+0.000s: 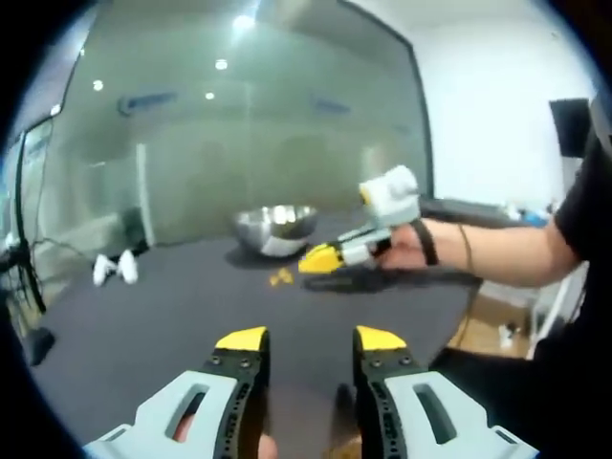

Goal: Pick up the QQ candy scattered on the table and place it into the stainless steel bowl on the table

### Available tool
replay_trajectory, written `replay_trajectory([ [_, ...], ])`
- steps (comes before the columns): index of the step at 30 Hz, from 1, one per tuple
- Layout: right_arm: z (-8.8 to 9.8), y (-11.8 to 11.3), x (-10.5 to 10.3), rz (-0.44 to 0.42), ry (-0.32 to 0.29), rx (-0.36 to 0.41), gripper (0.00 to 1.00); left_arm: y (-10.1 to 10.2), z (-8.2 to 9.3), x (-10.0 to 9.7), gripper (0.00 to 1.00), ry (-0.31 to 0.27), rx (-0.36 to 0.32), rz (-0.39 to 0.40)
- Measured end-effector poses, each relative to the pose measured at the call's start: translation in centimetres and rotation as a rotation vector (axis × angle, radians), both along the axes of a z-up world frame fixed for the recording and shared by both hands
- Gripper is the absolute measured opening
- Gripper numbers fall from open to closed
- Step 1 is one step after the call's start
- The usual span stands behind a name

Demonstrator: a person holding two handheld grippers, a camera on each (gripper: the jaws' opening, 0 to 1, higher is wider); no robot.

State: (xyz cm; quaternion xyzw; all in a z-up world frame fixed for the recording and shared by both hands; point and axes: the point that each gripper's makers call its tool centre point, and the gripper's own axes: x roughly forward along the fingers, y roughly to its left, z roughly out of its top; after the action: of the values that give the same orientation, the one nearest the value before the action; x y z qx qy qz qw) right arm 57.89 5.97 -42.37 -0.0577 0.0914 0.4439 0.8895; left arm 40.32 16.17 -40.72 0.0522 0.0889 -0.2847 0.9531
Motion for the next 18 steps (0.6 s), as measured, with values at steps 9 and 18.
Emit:
replay_trajectory([
  [9, 5.4, -5.9, 4.0, -0.238, -0.128, -0.013, 0.09, -0.1, -0.2, 0.5, 0.36, 0.018, -0.009, -0.001],
  [18, 8.6, -5.9, 9.3, -0.326, -0.178, -0.032, 0.09, -1.3, -1.3, 0.0, 0.36, 0.044, 0.026, -0.047],
])
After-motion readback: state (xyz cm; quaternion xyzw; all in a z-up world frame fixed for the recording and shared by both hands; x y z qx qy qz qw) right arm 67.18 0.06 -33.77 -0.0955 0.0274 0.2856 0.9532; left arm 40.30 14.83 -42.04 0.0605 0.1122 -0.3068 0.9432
